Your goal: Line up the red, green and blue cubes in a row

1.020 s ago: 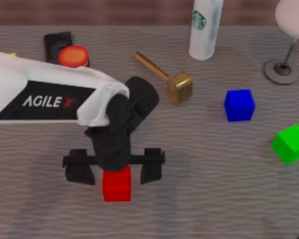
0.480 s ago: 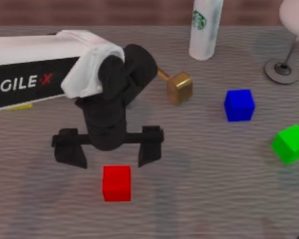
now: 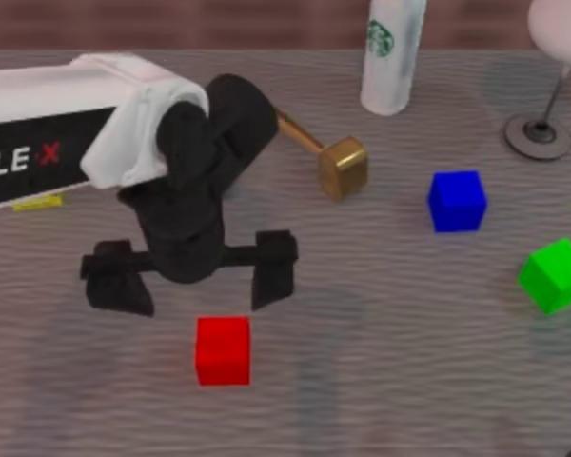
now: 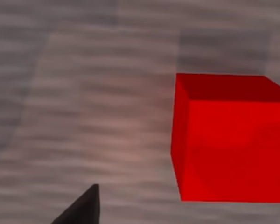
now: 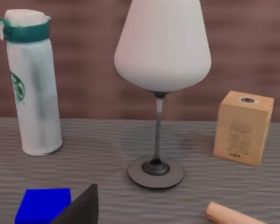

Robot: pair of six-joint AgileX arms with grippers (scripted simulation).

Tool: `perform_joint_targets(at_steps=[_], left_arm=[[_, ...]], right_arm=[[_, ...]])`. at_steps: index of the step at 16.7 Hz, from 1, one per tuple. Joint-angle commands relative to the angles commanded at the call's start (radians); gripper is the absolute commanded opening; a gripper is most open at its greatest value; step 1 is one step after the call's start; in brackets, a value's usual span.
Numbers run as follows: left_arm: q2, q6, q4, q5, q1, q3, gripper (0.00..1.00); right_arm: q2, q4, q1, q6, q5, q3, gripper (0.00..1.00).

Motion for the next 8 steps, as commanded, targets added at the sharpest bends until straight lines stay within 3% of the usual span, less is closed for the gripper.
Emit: perform_joint_targets(at_steps=[8], left_arm=[[-0.602,0.092,0.302,-0.013,0.257,-0.452,1.0]], right_arm=[[0.61,-0.332,0.041,-0.108,0.0,0.458,1.0]])
